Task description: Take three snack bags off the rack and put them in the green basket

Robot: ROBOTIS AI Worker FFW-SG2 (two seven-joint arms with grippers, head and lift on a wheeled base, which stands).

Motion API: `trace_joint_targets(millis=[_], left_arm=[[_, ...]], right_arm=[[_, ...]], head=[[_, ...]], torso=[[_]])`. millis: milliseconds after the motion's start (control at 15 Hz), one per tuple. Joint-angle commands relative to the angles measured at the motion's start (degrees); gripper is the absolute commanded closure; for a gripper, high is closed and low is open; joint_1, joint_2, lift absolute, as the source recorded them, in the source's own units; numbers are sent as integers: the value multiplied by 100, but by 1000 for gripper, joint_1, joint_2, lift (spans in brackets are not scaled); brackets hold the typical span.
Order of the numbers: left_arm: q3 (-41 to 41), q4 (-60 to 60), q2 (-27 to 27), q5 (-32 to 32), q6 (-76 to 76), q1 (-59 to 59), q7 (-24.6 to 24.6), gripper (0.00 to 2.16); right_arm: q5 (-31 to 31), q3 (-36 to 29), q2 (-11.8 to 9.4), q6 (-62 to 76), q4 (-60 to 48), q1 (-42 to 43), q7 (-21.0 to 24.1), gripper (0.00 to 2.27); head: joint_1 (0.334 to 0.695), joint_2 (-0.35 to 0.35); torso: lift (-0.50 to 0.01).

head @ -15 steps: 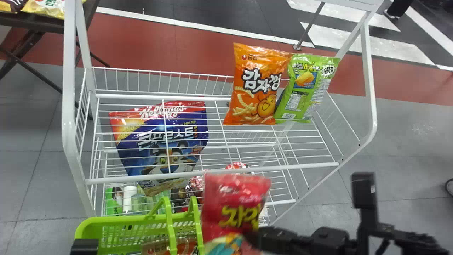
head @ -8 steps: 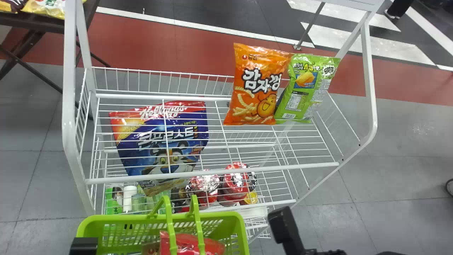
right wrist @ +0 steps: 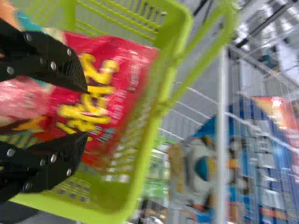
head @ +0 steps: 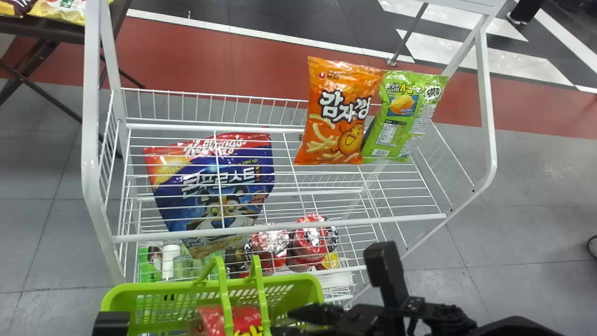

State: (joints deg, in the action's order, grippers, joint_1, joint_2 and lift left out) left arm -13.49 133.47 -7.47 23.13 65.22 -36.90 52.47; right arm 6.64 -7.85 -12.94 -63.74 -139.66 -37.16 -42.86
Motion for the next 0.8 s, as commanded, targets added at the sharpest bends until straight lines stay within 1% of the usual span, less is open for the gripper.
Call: trace_joint_targets(millis=[0, 133, 267, 333, 400, 600, 667, 733], left_arm=[[-4, -5, 0, 7, 13, 16, 0, 1281], [-13, -14, 0, 16, 13, 25, 0, 1281], [-39, -22, 0, 16, 13, 43, -8, 1281], [-39, -22, 0, 16, 30, 43, -17, 1281], [-39, -22, 0, 16, 30, 43, -8, 1281], [-39, -40, -9, 16, 66, 51, -17, 1281], [-22, -49, -9, 25, 83, 60, -8, 1278], [-4, -49, -27, 25, 101, 60, -8, 1281]], right_arm=[[549, -445, 248, 963, 9, -1, -21, 53], [768, -594, 459, 2141, 211, 166, 137, 49], [698, -542, 757, 3108, 607, 614, 594, 63], [601, -436, 810, 3565, 861, 834, 867, 76], [417, -260, 810, 4057, 1195, 1089, 1236, 83], [-146, 161, 828, 5586, 2373, 1871, 2537, 83], [-286, 205, 837, 5709, 2769, 2178, 2879, 83], [-321, 223, 854, 5815, 3103, 2442, 3064, 83]], head=[[695, -350], [695, -350], [695, -350], [695, -350], [695, -350], [695, -350], [695, -350], [695, -350]], torso=[[-21], [-21], [-21], [-21], [-21], [-21], [-21], [-21]])
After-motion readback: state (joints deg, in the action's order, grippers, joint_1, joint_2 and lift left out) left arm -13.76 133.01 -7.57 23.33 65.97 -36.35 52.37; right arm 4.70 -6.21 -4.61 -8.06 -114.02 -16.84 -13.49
